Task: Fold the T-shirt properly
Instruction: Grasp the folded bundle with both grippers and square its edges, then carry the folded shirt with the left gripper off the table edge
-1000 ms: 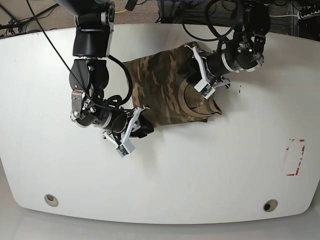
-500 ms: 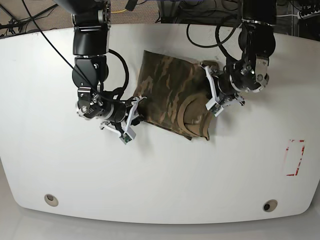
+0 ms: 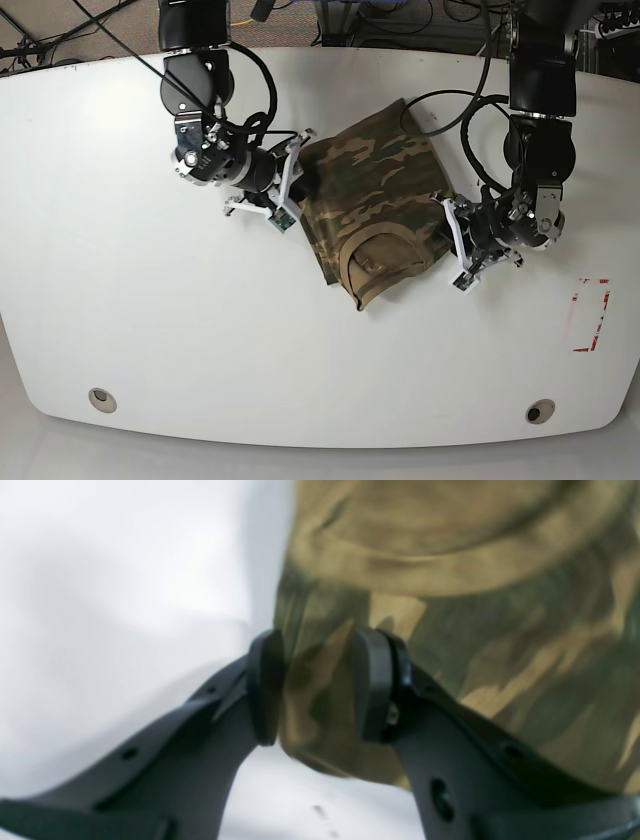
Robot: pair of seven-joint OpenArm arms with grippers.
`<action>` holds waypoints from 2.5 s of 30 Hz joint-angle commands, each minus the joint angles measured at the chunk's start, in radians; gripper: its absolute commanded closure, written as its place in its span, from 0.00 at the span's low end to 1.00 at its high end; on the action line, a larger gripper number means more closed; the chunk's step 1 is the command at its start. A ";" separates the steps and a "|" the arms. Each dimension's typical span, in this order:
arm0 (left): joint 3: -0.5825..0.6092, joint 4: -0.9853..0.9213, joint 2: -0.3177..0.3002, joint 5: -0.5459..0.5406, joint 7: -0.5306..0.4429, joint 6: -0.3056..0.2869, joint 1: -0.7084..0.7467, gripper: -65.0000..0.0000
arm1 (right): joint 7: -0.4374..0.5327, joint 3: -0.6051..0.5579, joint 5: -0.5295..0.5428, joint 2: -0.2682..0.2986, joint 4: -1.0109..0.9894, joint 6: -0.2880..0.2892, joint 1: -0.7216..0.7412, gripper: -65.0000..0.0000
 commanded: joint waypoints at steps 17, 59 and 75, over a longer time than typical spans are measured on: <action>-0.170 0.333 -0.001 -0.017 0.079 0.003 0.020 0.67 | 0.014 -0.165 -0.089 -0.139 0.089 0.006 0.050 0.79; -0.670 -0.043 -0.208 0.170 -0.294 0.112 0.382 0.30 | -0.026 0.209 0.383 0.169 0.346 0.006 -0.150 0.79; -0.849 0.175 -0.219 0.177 -0.250 -0.109 0.339 0.33 | -0.013 0.209 0.208 0.191 0.340 0.006 -0.139 0.79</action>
